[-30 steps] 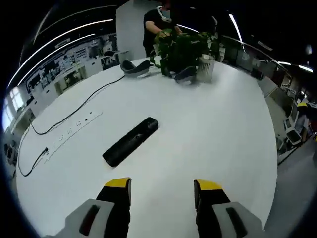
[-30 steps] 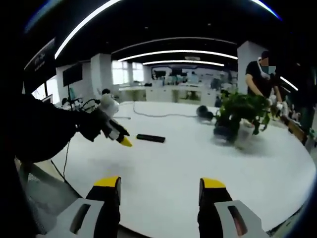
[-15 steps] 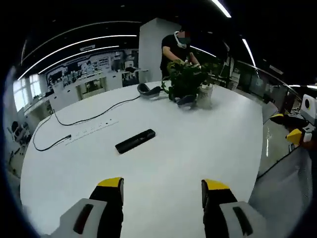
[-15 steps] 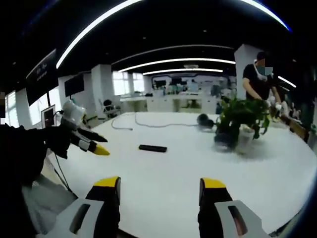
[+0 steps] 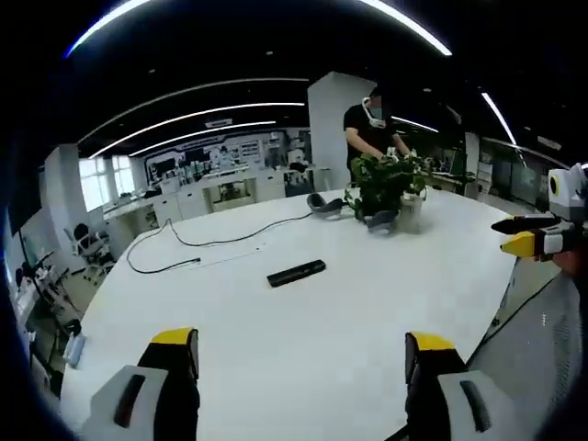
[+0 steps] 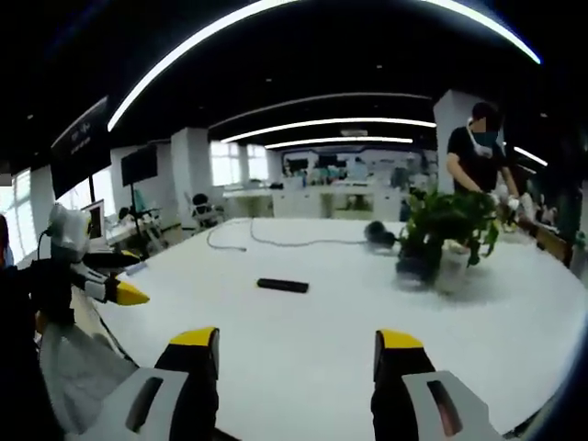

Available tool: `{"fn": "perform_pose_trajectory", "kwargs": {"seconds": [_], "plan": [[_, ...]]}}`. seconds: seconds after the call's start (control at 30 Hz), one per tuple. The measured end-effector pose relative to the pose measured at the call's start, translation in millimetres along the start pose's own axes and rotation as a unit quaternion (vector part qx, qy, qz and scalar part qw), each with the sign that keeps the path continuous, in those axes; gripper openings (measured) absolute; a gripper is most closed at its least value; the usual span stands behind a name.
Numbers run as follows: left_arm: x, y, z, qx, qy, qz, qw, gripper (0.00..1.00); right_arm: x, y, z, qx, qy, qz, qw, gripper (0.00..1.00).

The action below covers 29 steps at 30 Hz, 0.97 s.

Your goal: Press the specified remote control buttons in sequence, fully releasing each button before pressing the next.

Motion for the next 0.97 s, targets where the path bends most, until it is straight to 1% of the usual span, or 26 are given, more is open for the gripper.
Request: {"fn": "perform_pose_trajectory", "kwargs": {"seconds": [0.03,0.07,0.1,0.13,0.23,0.27,0.3,0.33,0.37,0.4,0.47,0.53,0.57,0.67,0.83,0.97], "plan": [[-0.2,0.1,-2,-0.004,-0.003,0.002,1.0000,1.00,-0.3,-1,0,0.002,-0.002,0.001,1.0000,0.67],[-1.9,0.0,-6,-0.017,-0.019,0.005,0.9997,1.00,-0.6,-1,-1,0.004,-0.004,0.001,1.0000,0.67],[-1.8,-0.3,-9,-0.024,-0.022,0.002,0.9994,1.00,-0.5,-2,-1,0.006,-0.005,0.001,1.0000,0.67],[-1.0,0.5,-13,-0.040,-0.027,0.000,0.9988,1.00,-0.2,-2,-1,0.007,-0.004,0.002,1.0000,0.67],[5.9,1.9,-20,-0.054,-0.030,-0.002,0.9981,1.00,-0.4,-2,-1,0.009,-0.005,-0.001,0.9999,0.67],[9.0,4.0,-21,-0.062,-0.040,-0.009,0.9972,1.00,-0.6,-3,-1,0.009,-0.006,-0.002,0.9999,0.67],[8.8,5.4,-22,-0.072,-0.058,-0.020,0.9955,1.00,-0.4,-3,-1,0.010,-0.006,-0.003,0.9999,0.67],[8.6,5.1,-23,-0.075,-0.063,-0.031,0.9947,0.99,-0.3,-3,-1,0.010,-0.005,-0.004,0.9999,0.67],[8.9,6.4,-24,-0.078,-0.061,-0.034,0.9945,0.99,0.1,-3,0,0.009,-0.004,-0.004,0.9999,0.67],[8.7,7.2,-25,-0.080,-0.062,-0.034,0.9943,0.98,0.2,-3,0,0.009,-0.004,-0.004,0.9999,0.67],[7.1,10.0,-25,-0.094,-0.072,-0.027,0.9926,0.98,0.5,-3,0,0.010,-0.002,-0.006,0.9999,0.67],[6.7,11.1,-25,-0.106,-0.083,-0.035,0.9903,0.98,1.4,-2,1,0.010,0.001,-0.007,0.9999,0.66],[9.0,12.6,-23,-0.118,-0.080,-0.038,0.9891,0.98,1.9,-2,1,0.008,0.003,-0.007,0.9999,0.66],[8.4,11.6,-22,-0.128,-0.075,-0.019,0.9887,0.98,3.2,-1,2,0.007,0.008,-0.013,0.9999,0.66],[9.2,10.0,-21,-0.129,-0.072,-0.018,0.9888,1.00,5.8,0,3,0.006,0.020,-0.020,0.9996,0.66],[11.4,11.7,-22,-0.132,-0.067,-0.002,0.9891,1.00,6.2,2,3,0.005,0.024,-0.028,0.9993,0.66]]}}
Point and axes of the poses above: the point that each gripper's makers call its tool centre point, and the gripper's own axes: z roughly forward along the fingers, y roughly to its left, x roughly out of its underside, the point moved 7 cm from there along -z, roughly backward along the fingers, and after that the axes turned 12 degrees about -y, right-handed, at the moved point
